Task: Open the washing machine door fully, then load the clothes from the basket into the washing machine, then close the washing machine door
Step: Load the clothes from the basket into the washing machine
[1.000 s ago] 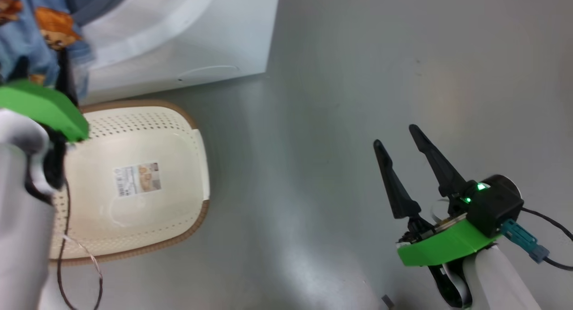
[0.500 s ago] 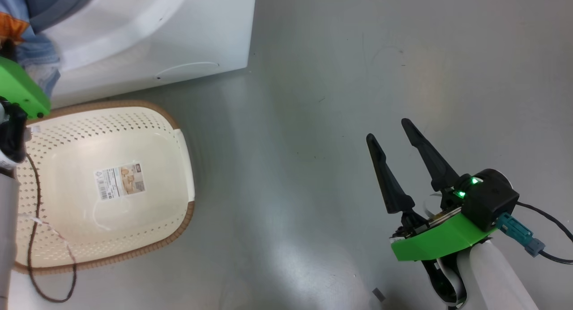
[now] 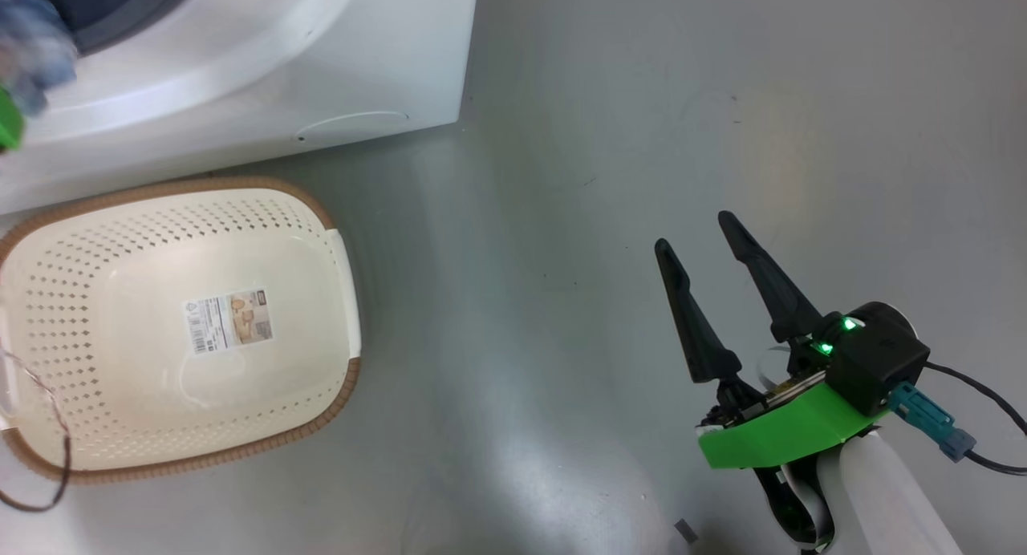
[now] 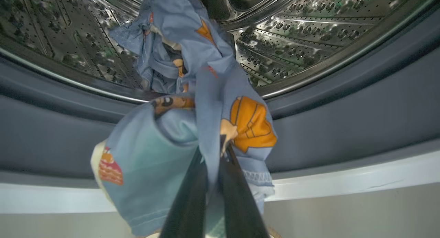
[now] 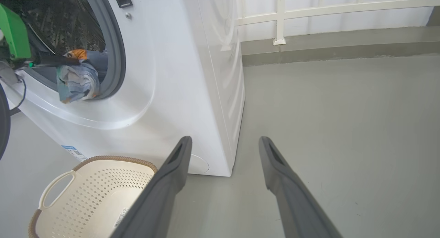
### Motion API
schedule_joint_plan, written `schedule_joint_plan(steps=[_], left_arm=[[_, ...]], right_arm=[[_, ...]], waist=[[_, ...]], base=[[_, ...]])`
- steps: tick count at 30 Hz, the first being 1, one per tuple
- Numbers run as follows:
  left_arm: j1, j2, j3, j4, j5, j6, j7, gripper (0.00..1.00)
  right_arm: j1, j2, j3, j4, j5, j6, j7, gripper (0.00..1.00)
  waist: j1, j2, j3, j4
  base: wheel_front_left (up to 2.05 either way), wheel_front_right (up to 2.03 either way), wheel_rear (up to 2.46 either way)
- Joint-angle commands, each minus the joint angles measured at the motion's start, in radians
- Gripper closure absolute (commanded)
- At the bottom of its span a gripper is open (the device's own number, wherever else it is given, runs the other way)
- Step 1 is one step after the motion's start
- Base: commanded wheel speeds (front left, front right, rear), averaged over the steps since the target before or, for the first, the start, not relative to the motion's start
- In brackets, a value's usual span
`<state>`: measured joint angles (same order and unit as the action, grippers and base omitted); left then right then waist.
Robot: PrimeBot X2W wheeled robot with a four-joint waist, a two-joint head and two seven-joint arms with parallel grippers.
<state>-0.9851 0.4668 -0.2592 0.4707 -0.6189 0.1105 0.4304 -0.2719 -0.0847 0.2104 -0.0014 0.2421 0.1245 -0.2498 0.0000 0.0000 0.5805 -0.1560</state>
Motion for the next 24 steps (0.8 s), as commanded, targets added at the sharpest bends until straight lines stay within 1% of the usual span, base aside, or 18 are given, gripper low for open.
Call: schedule_joint_plan(steps=[1, 4, 5, 7, 10, 16, 20, 22, 24], left_arm=[[-0.032, 0.062, 0.032, -0.038, 0.007, 0.009, 0.006, 1.0], [-0.056, 0.081, 0.042, -0.068, 0.018, 0.031, 0.009, 1.0], [-0.068, 0.086, 0.05, -0.071, 0.024, 0.045, 0.002, 1.0], [-0.092, 0.09, 0.061, -0.069, 0.032, 0.067, -0.012, 1.0], [-0.132, 0.101, 0.059, -0.05, 0.06, 0.084, -0.04, 1.0], [-0.233, 0.128, 0.05, 0.024, 0.121, 0.081, -0.145, 1.0], [-0.299, 0.134, 0.053, 0.073, 0.146, 0.084, -0.227, 1.0], [-0.329, 0.138, 0.063, 0.095, 0.152, 0.085, -0.282, 1.0], [-0.38, 0.159, 0.07, 0.138, 0.175, 0.071, -0.395, 1.0]], right_arm=[[0.019, 0.006, 0.024, -0.026, 0.001, 0.006, -0.012, 0.0], [0.012, 0.005, 0.039, -0.028, 0.007, 0.006, -0.012, 0.0], [0.009, 0.004, 0.045, -0.029, 0.01, 0.006, -0.012, 0.0], [0.0, 0.003, 0.049, -0.028, 0.015, 0.006, -0.012, 0.0], [-0.013, 0.001, 0.053, -0.03, 0.021, 0.006, -0.012, 0.0], [-0.047, 0.005, 0.077, -0.036, 0.036, 0.006, -0.012, 0.0], [-0.067, 0.009, 0.088, -0.035, 0.049, 0.006, -0.012, 0.0], [-0.075, 0.012, 0.092, -0.034, 0.056, 0.006, -0.012, 0.0], [-0.086, 0.017, 0.097, -0.033, 0.068, 0.006, -0.012, 0.0]], waist=[[0.0, 0.0, 0.003, -0.004], [0.0, 0.0, 0.013, -0.02], [0.0, 0.0, 0.019, -0.028], [0.0, 0.0, 0.033, -0.043], [0.0, 0.0, 0.058, -0.067], [0.0, 0.0, 0.124, -0.119], [0.0, 0.0, 0.164, -0.147], [0.0, 0.0, 0.179, -0.161], [0.0, 0.0, 0.204, -0.184]], base=[[0.0, 0.0, 0.0], [0.0, 0.0, 0.0], [0.0, 0.0, 0.0], [0.0, 0.0, 0.0], [0.0, 0.0, 0.0], [0.0, 0.0, 0.0], [0.0, 0.0, 0.0], [0.0, 0.0, 0.0], [0.0, 0.0, 0.0]])
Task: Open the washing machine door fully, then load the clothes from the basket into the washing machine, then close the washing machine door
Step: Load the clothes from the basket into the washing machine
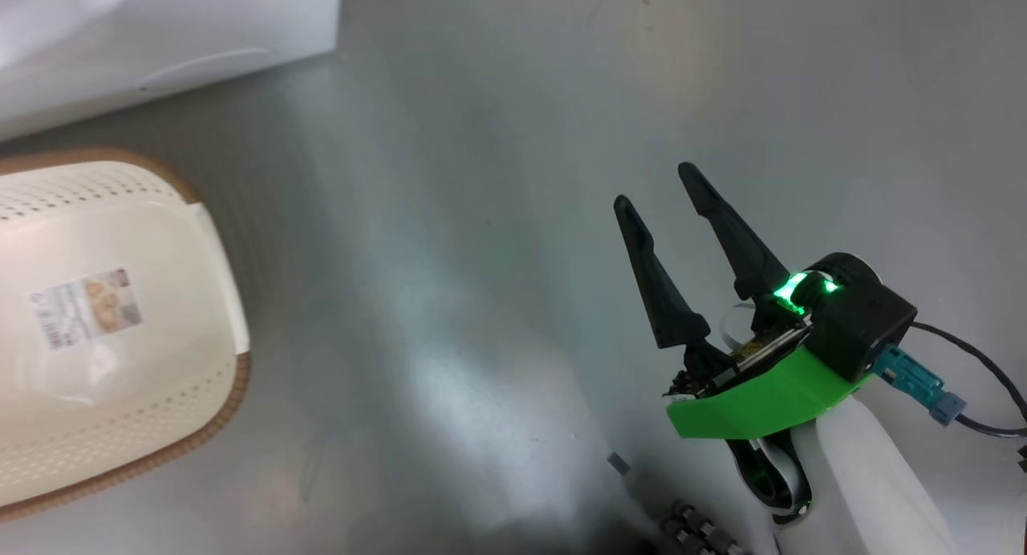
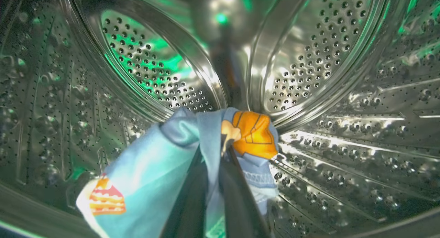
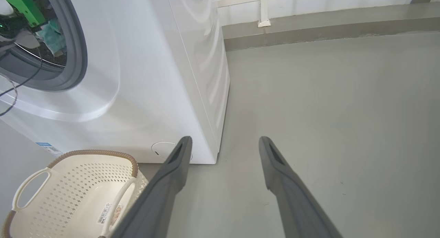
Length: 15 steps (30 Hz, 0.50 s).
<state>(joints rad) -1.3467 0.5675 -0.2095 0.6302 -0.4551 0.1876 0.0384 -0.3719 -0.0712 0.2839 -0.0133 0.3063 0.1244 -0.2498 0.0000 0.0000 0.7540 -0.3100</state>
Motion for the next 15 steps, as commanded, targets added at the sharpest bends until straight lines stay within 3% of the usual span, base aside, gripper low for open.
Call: schedule_joint_plan(steps=[1, 9, 11, 12, 13, 15], left_arm=[[-0.027, 0.062, 0.02, -0.013, 0.018, -0.008, -0.029, 1.0], [-0.076, 0.073, 0.004, 0.076, 0.033, -0.044, -0.117, 0.98], [-0.087, 0.069, 0.001, 0.097, 0.033, -0.048, -0.128, 0.59], [-0.092, 0.067, 0.0, 0.107, 0.032, -0.05, -0.133, 0.1], [-0.096, 0.065, -0.002, 0.116, 0.031, -0.052, -0.137, 0.0], [-0.1, 0.064, -0.005, 0.124, 0.032, -0.055, -0.142, 0.0]], right_arm=[[0.012, 0.004, 0.024, -0.021, 0.005, 0.006, -0.012, 0.0], [-0.002, 0.006, 0.023, -0.017, 0.01, 0.006, -0.012, 0.0], [-0.005, 0.006, 0.024, -0.015, 0.011, 0.006, -0.012, 0.0], [-0.006, 0.006, 0.025, -0.014, 0.012, 0.006, -0.012, 0.0], [-0.007, 0.007, 0.025, -0.013, 0.012, 0.006, -0.012, 0.0], [-0.008, 0.007, 0.025, -0.013, 0.012, 0.006, -0.012, 0.0]], waist=[[0.0, 0.0, 0.035, -0.033], [0.0, 0.0, 0.067, -0.042], [0.0, 0.0, 0.069, -0.039], [0.0, 0.0, 0.069, -0.038], [0.0, 0.0, 0.069, -0.037], [0.0, 0.0, 0.069, -0.035]], base=[[0.0, 0.0, 0.0], [0.0, 0.0, 0.0], [0.0, 0.0, 0.0], [0.0, 0.0, 0.0], [0.0, 0.0, 0.0], [0.0, 0.0, 0.0]])
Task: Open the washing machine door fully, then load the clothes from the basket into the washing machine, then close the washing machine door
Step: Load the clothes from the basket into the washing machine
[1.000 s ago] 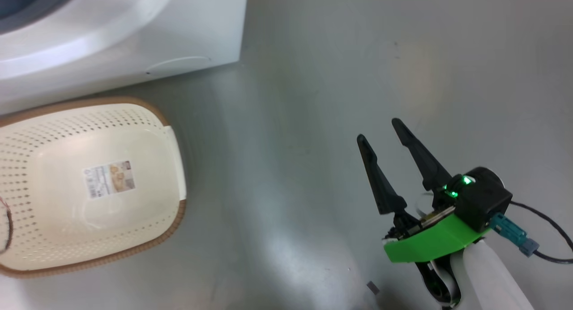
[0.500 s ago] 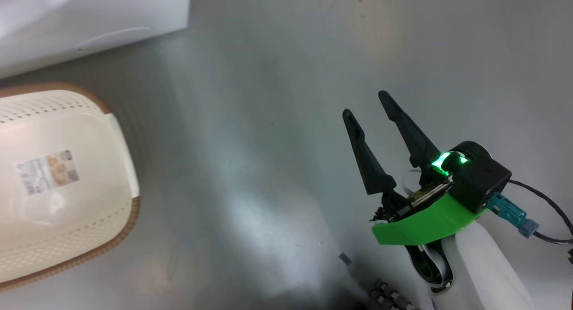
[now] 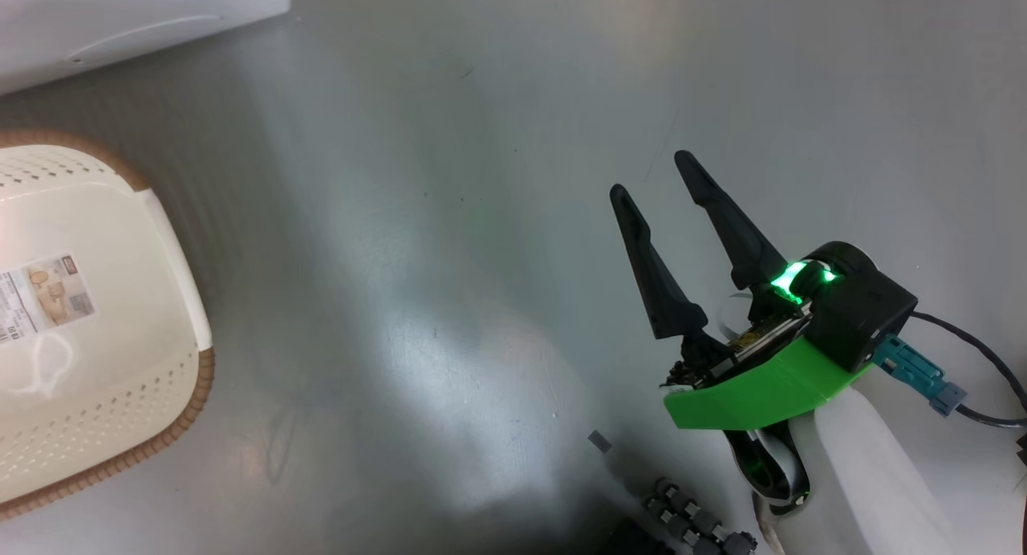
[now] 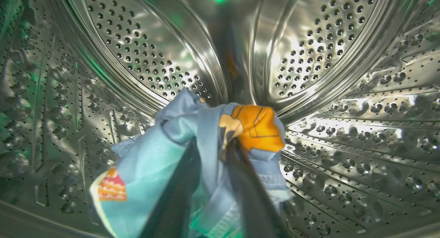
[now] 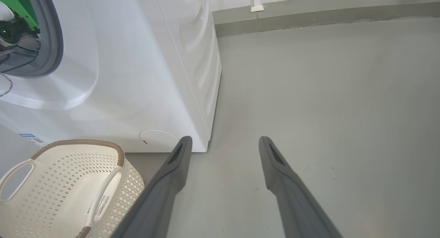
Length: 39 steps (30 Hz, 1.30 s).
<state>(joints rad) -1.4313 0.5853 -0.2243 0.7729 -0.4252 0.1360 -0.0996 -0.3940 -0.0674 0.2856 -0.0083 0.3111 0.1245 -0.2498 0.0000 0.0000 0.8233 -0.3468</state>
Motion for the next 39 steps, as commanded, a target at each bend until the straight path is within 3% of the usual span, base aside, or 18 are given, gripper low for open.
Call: schedule_joint_plan(steps=[1, 10, 21, 29, 33, 39], left_arm=[[-0.02, 0.045, 0.008, -0.011, 0.003, -0.005, -0.01, 0.0], [0.001, 0.008, 0.01, 0.028, -0.029, -0.025, -0.066, 0.0], [0.239, -0.034, 0.037, -0.048, -0.08, -0.022, -0.142, 0.0], [0.576, -0.08, 0.068, -0.339, -0.081, 0.046, -0.161, 0.0], [0.824, -0.124, 0.074, -0.569, -0.06, 0.112, -0.162, 0.0], [1.09, -0.185, 0.067, -0.786, -0.03, 0.177, -0.162, 0.0]], right_arm=[[0.013, 0.003, 0.022, -0.017, 0.008, 0.006, -0.012, 0.0], [0.021, -0.004, 0.005, -0.015, 0.005, 0.006, -0.012, 0.0], [0.064, -0.022, -0.029, -0.018, -0.019, 0.006, -0.012, 0.0], [0.112, -0.034, -0.06, -0.017, -0.044, 0.006, -0.012, 0.0], [0.147, -0.044, -0.078, -0.011, -0.062, 0.006, -0.012, 0.0], [0.193, -0.055, -0.109, -0.004, -0.081, 0.006, -0.012, 0.0]], waist=[[0.0, 0.0, -0.001, 0.004], [0.0, 0.0, -0.032, 0.04], [0.0, 0.0, -0.141, 0.118], [0.0, 0.0, -0.239, 0.179], [0.0, 0.0, -0.308, 0.217], [0.0, 0.0, -0.393, 0.267]], base=[[0.0, 0.0, 0.0], [0.0, 0.0, 0.0], [0.0, 0.0, 0.0], [0.0, 0.0, 0.0], [0.0, 0.0, 0.0], [0.0, 0.0, 0.0]])
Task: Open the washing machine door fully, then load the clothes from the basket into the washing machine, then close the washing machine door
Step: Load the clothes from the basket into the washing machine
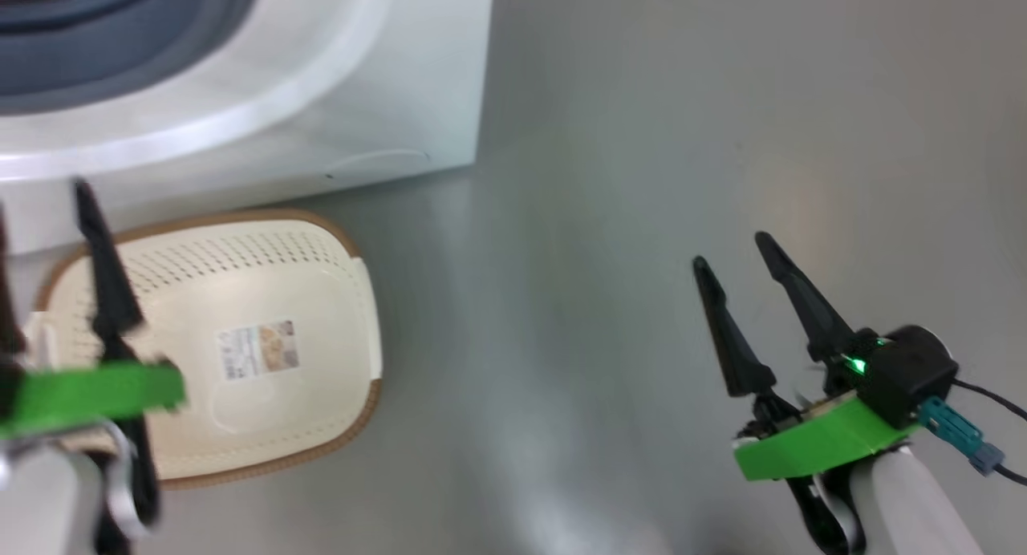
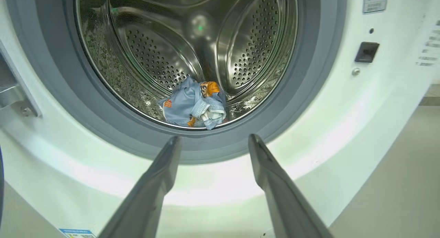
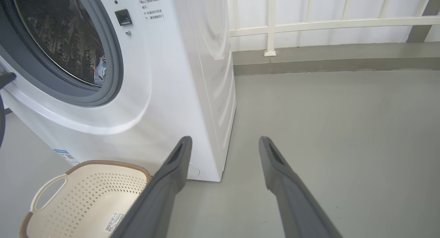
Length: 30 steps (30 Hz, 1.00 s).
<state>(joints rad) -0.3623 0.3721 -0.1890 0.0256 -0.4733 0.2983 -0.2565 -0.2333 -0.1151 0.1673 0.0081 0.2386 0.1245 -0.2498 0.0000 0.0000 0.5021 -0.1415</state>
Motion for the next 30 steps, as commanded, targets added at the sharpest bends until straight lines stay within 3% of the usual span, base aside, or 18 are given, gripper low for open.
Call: schedule_joint_plan(steps=[1, 16, 30], left_arm=[[0.05, 0.019, 0.022, -0.061, 0.026, 0.021, -0.005, 0.0], [0.289, -0.09, -0.062, -0.103, 0.046, 0.01, -0.005, 0.0], [0.405, -0.072, -0.12, -0.092, 0.036, -0.017, 0.019, 0.0]], right_arm=[[0.042, -0.01, -0.001, -0.021, -0.012, 0.006, -0.012, 0.0], [0.176, -0.017, -0.051, -0.069, -0.058, 0.006, 0.049, 0.0], [0.294, 0.013, -0.081, -0.136, -0.095, 0.006, 0.107, 0.0]], waist=[[0.0, 0.0, -0.081, 0.074], [0.0, 0.0, -0.263, 0.156], [0.0, 0.0, -0.416, 0.187]], base=[[0.0, 0.0, 0.0], [0.0, 0.0, 0.0], [0.0, 0.0, 0.0]])
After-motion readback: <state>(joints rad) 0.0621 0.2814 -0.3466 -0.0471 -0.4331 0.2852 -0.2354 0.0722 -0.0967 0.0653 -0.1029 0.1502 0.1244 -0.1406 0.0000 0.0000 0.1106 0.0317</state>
